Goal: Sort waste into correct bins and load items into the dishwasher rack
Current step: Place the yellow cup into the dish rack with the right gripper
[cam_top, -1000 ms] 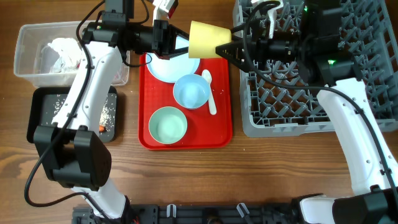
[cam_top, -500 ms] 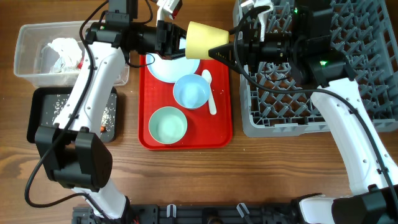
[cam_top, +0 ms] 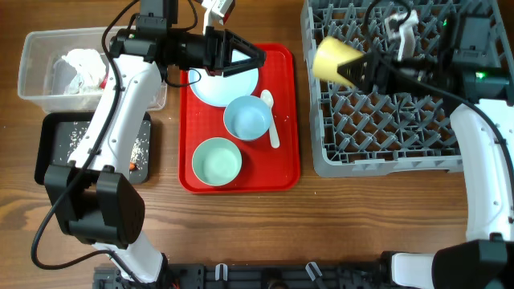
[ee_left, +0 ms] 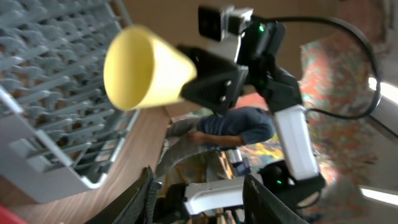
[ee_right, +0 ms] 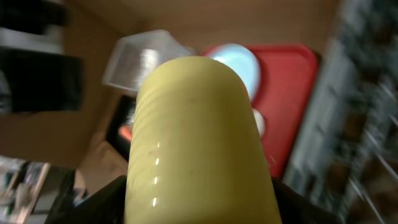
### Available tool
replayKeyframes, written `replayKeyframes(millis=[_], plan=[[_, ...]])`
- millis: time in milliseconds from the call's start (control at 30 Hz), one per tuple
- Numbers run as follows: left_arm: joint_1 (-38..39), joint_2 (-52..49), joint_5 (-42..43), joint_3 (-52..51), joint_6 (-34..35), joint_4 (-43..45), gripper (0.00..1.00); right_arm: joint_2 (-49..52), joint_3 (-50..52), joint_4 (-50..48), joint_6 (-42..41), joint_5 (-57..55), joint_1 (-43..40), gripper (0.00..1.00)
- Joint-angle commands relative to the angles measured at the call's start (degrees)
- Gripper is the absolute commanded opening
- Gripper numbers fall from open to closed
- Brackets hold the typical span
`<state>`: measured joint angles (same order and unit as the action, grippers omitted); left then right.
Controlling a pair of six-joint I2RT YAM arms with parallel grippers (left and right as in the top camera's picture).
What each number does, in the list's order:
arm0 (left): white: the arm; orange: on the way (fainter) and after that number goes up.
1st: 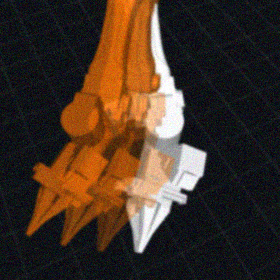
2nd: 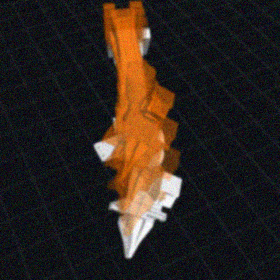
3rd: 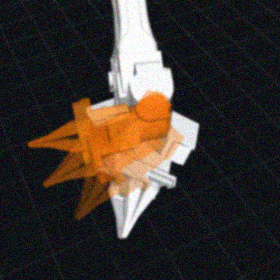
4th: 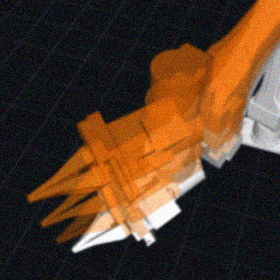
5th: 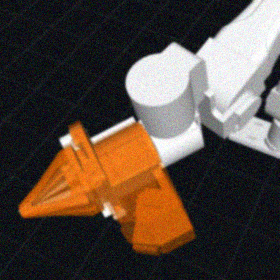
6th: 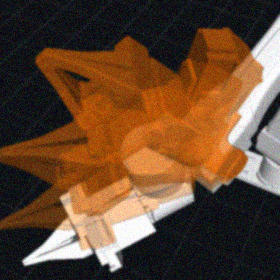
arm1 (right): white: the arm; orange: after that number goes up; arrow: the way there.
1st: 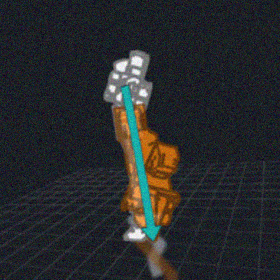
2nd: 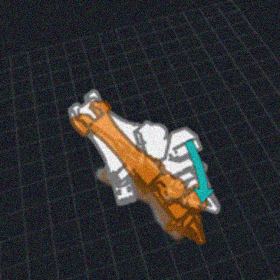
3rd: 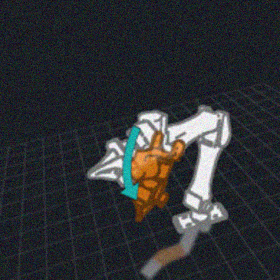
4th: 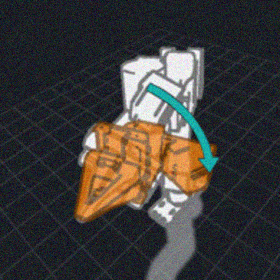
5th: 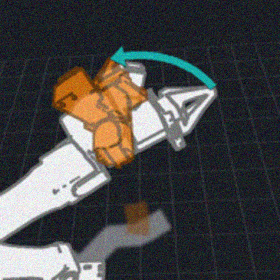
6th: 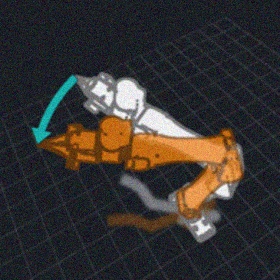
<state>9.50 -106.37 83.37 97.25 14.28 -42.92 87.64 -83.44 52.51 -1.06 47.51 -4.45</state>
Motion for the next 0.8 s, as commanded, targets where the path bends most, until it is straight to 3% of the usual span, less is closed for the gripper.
replayKeyframes(millis=[0,200,333,467,633,733,767], plan=[[0.2,1.7,-10.0,0.9,-0.3,-1.2,0.47,-5.5,-0.6,7.7,-3.6,-23.4,0.1,0.52],[0.8,1.7,-24.6,0.9,-0.3,-3.4,0.51,-7.1,-0.5,21.9,-10.2,-38.9,1.3,0.55],[2.8,1.7,-33.0,0.9,-0.3,-3.9,0.57,-6.0,-0.5,25.1,-14.6,-48.6,5.0,0.55],[5.3,1.7,-43.7,0.9,-0.3,-6.6,0.59,-2.3,-0.4,25.4,-15.7,-50.2,8.2,0.55],[8.1,1.7,-64.2,0.9,-0.3,-11.4,0.58,5.0,-0.4,26.8,-15.4,-50.6,8.6,0.55],[8.8,1.7,-67.9,0.9,-0.3,-12.1,0.58,8.6,-0.4,27.6,-15.3,-50.6,8.6,0.56],[8.8,1.7,-67.9,0.9,-0.3,-12.0,0.58,9.5,-0.4,27.5,-14.8,-50.6,8.6,0.61]])
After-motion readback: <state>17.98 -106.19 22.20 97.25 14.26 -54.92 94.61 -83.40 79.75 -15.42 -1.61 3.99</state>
